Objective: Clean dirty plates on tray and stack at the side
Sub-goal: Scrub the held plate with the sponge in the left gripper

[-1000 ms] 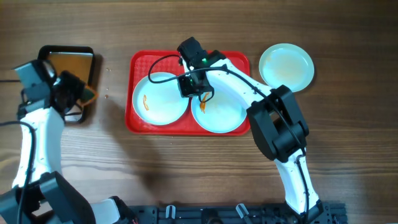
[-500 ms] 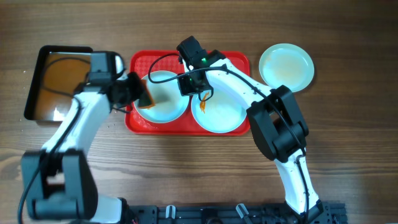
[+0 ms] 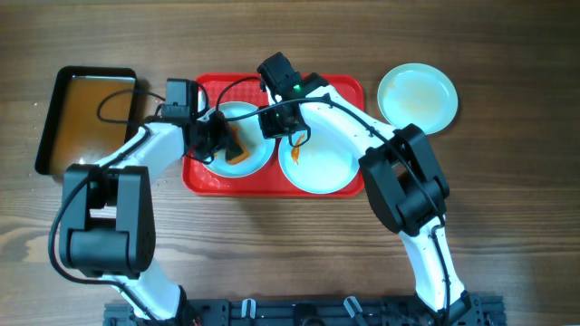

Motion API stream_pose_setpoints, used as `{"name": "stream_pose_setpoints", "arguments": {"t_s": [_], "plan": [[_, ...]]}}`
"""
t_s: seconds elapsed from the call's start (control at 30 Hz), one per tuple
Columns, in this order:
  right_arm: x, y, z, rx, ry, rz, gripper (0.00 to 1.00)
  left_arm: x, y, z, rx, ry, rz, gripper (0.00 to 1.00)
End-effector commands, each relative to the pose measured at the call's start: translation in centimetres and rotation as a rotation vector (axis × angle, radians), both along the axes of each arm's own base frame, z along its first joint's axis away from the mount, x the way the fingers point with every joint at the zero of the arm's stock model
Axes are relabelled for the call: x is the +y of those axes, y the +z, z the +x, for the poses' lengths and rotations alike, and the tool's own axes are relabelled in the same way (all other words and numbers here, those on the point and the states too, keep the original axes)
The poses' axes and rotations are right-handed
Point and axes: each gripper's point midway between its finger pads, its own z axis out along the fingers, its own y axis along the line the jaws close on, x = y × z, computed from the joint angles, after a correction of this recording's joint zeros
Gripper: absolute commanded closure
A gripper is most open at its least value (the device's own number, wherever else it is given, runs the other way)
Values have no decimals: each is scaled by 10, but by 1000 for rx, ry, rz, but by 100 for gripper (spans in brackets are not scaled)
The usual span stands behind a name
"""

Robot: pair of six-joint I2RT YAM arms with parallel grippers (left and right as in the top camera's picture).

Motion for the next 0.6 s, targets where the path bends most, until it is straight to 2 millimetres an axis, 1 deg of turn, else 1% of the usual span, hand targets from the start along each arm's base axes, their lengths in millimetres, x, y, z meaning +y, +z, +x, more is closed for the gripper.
{"name": "stream_pose_setpoints", "arguments": {"t_s": [0.0, 0.03, 0.13, 0.23, 0.27, 0.33, 0.4, 0.47, 0.5, 0.57], "plan": [[3, -2, 6, -16, -13, -10, 96, 64, -24, -13, 44, -7, 400, 96], [3, -2, 7, -16, -13, -9, 96, 73, -23, -13, 45, 9, 450, 96], [3, -2, 6, -16, -13, -9, 96, 85, -19, -9, 29, 36, 516, 96], [2, -2, 6, -14, -12, -11, 96, 86, -5, -1, -14, -5, 541, 96], [2, -2, 6, -14, -13, -11, 96, 85, 4, 2, -36, 0, 539, 96], [2, -2, 6, -14, -13, -11, 96, 82, 31, 10, -111, 15, 531, 96], [3, -2, 7, -16, -13, -10, 96, 75, 70, 17, -219, 28, 518, 96], [3, -2, 7, -17, -13, -9, 96, 63, 89, 19, -275, 14, 484, 96], [3, -2, 7, -17, -13, -9, 96, 52, 91, 18, -283, -6, 434, 96], [3, -1, 7, -19, -13, -7, 96, 24, 82, 13, -262, -78, 285, 96]]}}
